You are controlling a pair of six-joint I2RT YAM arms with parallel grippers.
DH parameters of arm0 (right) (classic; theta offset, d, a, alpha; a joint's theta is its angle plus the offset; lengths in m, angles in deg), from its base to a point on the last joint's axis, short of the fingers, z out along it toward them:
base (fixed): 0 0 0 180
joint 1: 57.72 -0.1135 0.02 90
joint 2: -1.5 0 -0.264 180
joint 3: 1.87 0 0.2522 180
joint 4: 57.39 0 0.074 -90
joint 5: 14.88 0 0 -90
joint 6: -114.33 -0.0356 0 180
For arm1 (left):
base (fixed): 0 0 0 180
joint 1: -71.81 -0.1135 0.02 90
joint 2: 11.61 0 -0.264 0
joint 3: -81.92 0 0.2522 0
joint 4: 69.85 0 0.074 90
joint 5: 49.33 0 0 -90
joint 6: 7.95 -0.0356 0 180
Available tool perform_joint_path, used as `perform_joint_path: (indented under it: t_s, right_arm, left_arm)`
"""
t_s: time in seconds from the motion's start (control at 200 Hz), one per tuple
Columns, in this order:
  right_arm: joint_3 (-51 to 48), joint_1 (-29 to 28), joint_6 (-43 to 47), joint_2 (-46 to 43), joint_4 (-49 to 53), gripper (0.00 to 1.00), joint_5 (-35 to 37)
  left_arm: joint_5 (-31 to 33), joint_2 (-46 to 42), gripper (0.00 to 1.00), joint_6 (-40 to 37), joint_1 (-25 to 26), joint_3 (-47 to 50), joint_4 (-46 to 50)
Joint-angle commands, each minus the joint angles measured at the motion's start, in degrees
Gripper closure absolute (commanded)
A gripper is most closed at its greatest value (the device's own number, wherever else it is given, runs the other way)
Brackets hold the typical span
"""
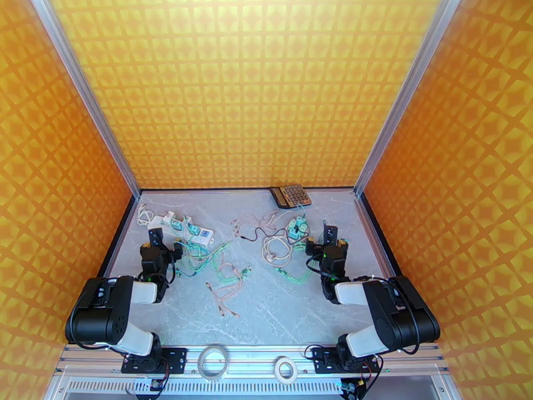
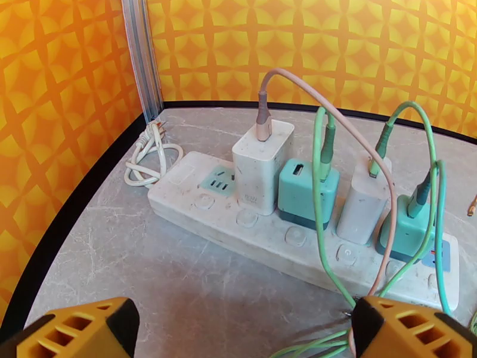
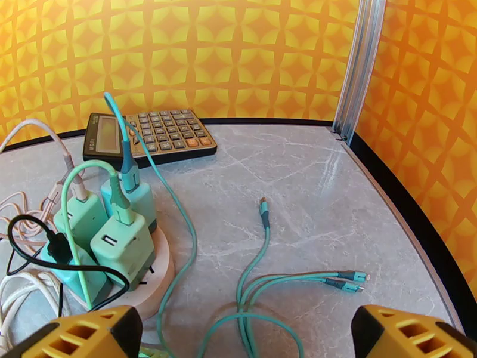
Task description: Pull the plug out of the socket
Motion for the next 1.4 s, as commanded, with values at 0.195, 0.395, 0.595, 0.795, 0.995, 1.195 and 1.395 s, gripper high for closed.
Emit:
perform_joint_path:
  t_s: [0.195,0.395,0.595,0.795,0.995,1.195,1.395]
  right_arm:
    - [0.9,0.2,0.5,0.5,-1.4,0.02,0.7]
    - [0.9,0.2,0.5,0.5,-1.4,0.02,0.8]
    - [1.0,0.2,0.5,0.5,-1.4,0.02,0.7]
    - [1.0,0.3,0.5,0.4,-1.4,0.02,0.8]
    - [1.0,0.2,0.5,0.5,-1.4,0.02,0.8]
    - [-0.4,0.3,-0.1,-1.0,-3.0,0.02,2.3]
    - [-9.9,0.2,1.9,-3.1,-19.0,0.02,-0.8]
  left_arm:
    - [0.4,0.8,0.01,-1.0,0.0,-1.2,-1.4]
    - [0.4,0.8,0.01,-0.9,0.1,-1.3,-1.4]
    - [0.4,0.8,0.01,-0.9,0.0,-1.3,-1.3]
    - [0.4,0.8,0.01,-0.8,0.0,-1.3,-1.2]
    - [0.4,0.8,0.01,-0.8,0.1,-1.3,-1.2]
    - [0.7,-3.4,0.01,-0.9,-0.1,-2.1,3.8]
    - [6.7,-16.7,0.01,5.7,-0.2,-18.4,39.9]
